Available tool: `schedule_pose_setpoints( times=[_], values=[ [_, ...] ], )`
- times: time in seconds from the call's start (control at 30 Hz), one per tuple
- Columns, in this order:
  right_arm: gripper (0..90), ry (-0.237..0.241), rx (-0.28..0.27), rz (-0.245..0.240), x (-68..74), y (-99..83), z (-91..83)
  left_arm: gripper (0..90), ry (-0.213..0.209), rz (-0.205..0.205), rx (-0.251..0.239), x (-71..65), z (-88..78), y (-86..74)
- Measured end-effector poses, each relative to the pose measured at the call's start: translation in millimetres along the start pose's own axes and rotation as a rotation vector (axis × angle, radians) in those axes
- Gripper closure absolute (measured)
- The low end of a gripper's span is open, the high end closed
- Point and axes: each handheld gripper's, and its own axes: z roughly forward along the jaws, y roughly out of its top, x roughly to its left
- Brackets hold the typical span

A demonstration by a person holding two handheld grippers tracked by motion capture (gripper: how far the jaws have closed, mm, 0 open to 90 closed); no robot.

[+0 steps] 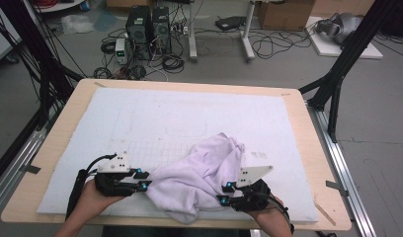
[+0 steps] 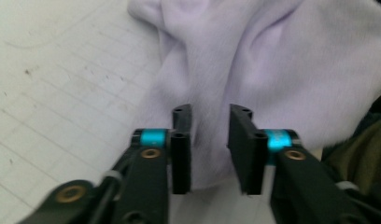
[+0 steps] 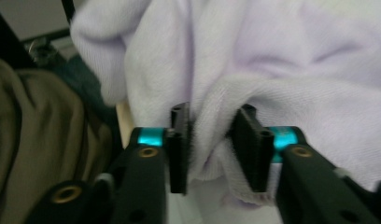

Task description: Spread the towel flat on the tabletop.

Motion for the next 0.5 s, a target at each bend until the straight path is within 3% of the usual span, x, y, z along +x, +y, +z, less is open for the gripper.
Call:
schedule_pose_setpoints(
  times=[0.03, 0.13, 0.17, 0.2, 0.27, 0.33, 0.4, 0.5],
  values=[
    [58.7, -0.017, -0.04, 0.011, -5.5, 8.1, -9.3, 56.7, 0.008, -0.005, -0.01, 3.0, 1.1, 5.2],
    [52.3, -0.059, -0.053, 0.01, -17.2, 18.0, -15.2, 51.3, 0.01, -0.005, -0.035, 15.0, 8.7, 22.8],
    [48.1, -0.108, -0.034, 0.003, -28.7, 24.7, -15.2, 48.6, 0.017, -0.009, -0.03, 20.0, 13.5, 28.9],
    [44.8, -0.125, -0.025, 0.004, -37.1, 27.3, -13.2, 47.4, 0.013, -0.022, -0.023, 29.4, 27.7, 39.7],
    [41.0, -0.14, -0.014, 0.022, -45.3, 28.5, -10.5, 46.6, 0.011, -0.031, -0.017, 33.1, 36.2, 43.8],
    [38.8, -0.176, -0.002, 0.063, -62.0, 26.7, -5.1, 43.5, 0.018, -0.036, -0.001, 39.0, 56.6, 49.0],
    [35.7, -0.22, 0.047, 0.11, -80.1, 19.0, 6.4, 43.3, 0.008, -0.053, 0.04, 43.8, 75.6, 50.0],
    [36.2, -0.231, 0.084, 0.119, -84.9, 10.3, 16.5, 44.9, 0.003, -0.055, 0.081, 47.3, 97.8, 47.9]
  ],
)
